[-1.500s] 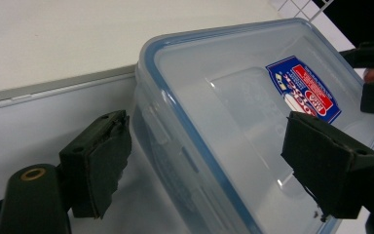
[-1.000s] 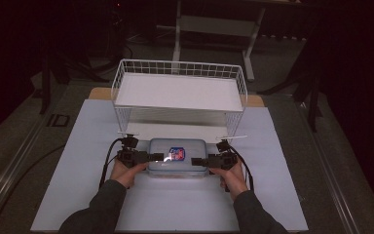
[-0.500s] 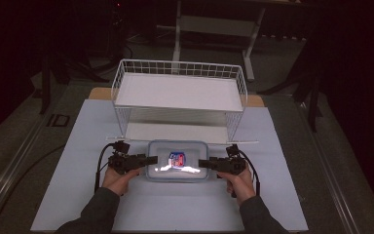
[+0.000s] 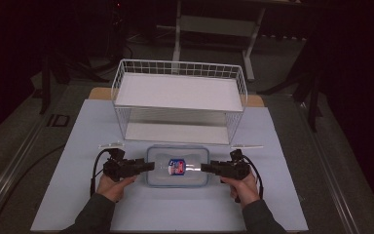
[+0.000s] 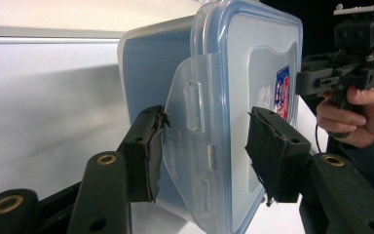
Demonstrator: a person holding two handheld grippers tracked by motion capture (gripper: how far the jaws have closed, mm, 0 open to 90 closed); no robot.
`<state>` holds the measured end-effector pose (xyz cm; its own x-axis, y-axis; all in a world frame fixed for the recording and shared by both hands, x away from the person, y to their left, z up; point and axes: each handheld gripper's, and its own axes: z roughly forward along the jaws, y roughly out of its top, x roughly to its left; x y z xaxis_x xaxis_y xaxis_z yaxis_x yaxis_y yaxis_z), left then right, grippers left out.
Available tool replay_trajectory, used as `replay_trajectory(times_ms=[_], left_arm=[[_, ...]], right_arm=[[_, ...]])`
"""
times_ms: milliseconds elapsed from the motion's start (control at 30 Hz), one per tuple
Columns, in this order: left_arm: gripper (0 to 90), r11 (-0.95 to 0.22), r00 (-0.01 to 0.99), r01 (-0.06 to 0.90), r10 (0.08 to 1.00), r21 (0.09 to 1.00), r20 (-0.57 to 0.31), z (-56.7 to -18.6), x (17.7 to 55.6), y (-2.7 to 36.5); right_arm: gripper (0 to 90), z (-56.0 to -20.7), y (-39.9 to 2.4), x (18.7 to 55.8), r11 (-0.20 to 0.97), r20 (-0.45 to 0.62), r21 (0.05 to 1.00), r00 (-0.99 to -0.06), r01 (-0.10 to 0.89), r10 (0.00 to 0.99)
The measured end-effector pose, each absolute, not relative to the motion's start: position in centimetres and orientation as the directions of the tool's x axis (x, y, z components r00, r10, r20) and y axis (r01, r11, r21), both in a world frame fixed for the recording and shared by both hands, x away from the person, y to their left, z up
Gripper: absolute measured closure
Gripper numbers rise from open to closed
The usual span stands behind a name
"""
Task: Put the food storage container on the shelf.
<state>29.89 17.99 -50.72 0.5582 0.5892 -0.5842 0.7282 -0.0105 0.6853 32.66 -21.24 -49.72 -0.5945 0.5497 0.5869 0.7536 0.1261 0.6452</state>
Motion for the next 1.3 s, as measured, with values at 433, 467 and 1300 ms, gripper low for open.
replay_trajectory(times_ms=[433, 467, 1300], left_arm=[[47.9, -0.012, 0.549, 0.716, 0.626, 0.698, -0.553, -50.4, 29.2, 17.6], [48.0, -0.011, 0.545, 0.720, 0.629, 0.694, -0.555, -50.3, 29.1, 17.6], [48.5, 0.008, 0.567, 0.677, 0.631, 0.736, -0.529, -48.0, 28.5, 18.2]], right_arm=[[50.7, -49.7, -21.1, 32.0, 0.112, 0.568, 0.667, -0.599, 0.737, 0.564], [50.8, -49.7, -21.1, 32.0, 0.112, 0.569, 0.667, -0.601, 0.736, 0.562], [51.4, -47.5, -20.5, 30.9, 0.106, 0.521, 0.728, -0.646, 0.678, 0.558]])
